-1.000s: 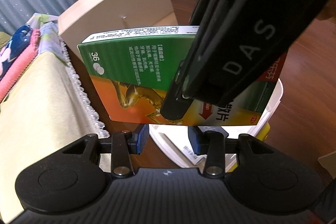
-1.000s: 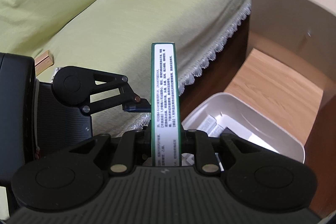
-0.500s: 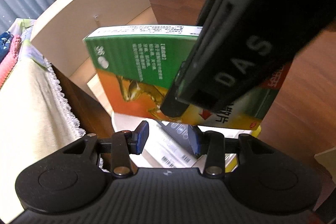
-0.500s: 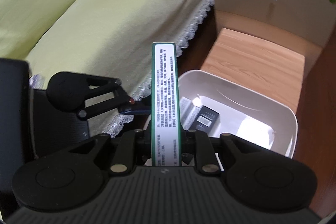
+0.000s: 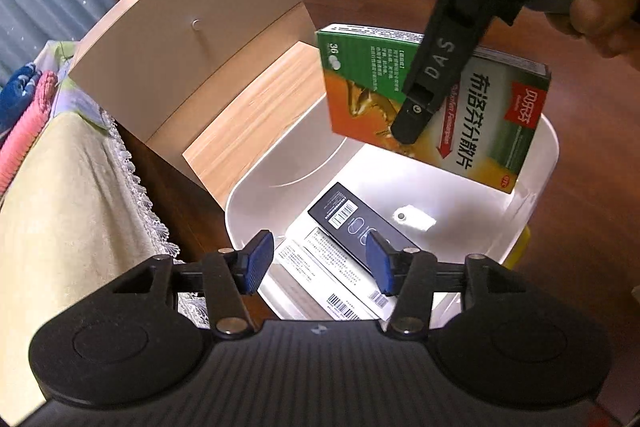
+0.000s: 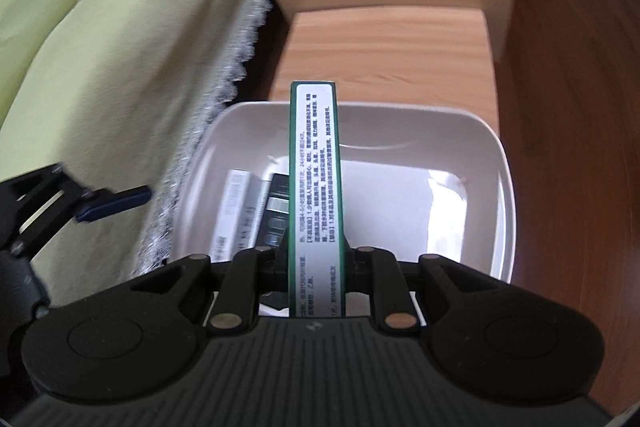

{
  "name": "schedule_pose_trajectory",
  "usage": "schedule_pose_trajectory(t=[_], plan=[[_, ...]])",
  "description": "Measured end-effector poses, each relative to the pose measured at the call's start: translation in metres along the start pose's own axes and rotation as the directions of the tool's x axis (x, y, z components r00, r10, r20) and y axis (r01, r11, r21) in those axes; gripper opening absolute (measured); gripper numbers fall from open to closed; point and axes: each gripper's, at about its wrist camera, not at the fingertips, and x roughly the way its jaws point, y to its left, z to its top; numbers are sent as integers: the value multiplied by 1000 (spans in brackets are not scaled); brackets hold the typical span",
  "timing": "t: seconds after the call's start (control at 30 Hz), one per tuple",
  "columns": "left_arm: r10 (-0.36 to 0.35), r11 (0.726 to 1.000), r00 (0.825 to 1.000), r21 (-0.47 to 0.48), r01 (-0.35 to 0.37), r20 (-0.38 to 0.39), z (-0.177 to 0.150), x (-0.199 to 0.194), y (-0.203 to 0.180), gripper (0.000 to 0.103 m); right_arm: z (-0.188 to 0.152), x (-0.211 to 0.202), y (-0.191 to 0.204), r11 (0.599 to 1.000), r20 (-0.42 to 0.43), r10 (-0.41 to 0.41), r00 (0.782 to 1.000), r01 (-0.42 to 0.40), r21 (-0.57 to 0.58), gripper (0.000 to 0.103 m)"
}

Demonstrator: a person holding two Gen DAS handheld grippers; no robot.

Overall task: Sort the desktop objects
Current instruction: 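Carry the red-green box with the right gripper over the white basin, then lower the red-green box into the basin beside the black box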

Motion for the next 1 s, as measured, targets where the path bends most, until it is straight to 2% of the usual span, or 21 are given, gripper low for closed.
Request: schedule_pose_trajectory(t=[0.2, 0.37, 0.5, 0.63, 0.83, 1.0], plan=[[23, 997, 1000, 69, -22, -9, -9, 5, -22, 56, -11, 28, -17, 991, -18, -6, 1000, 9, 136, 15], [53, 992, 999, 119, -53, -1, -14, 7, -35, 56, -18, 51, -20, 984, -31, -9, 999, 14, 179, 15], [58, 966, 998, 252, -60, 14, -19, 13, -50, 56, -18, 67, -27, 972, -35, -11, 999, 19, 234, 15], [71, 939, 996, 340, -51, -47, -24, 30, -58, 56, -21, 76, -25, 976, -43, -25, 999, 34, 216, 15], [93, 935, 993, 348, -64, -68, -23, 42, -55, 57, -25, 90, -25, 977, -53, -12, 999, 23, 213, 16], [78, 940, 993, 339, -45, -84, -25, 46, -54, 60, -30, 100, -29, 964, -40, 10, 999, 1, 266, 16]])
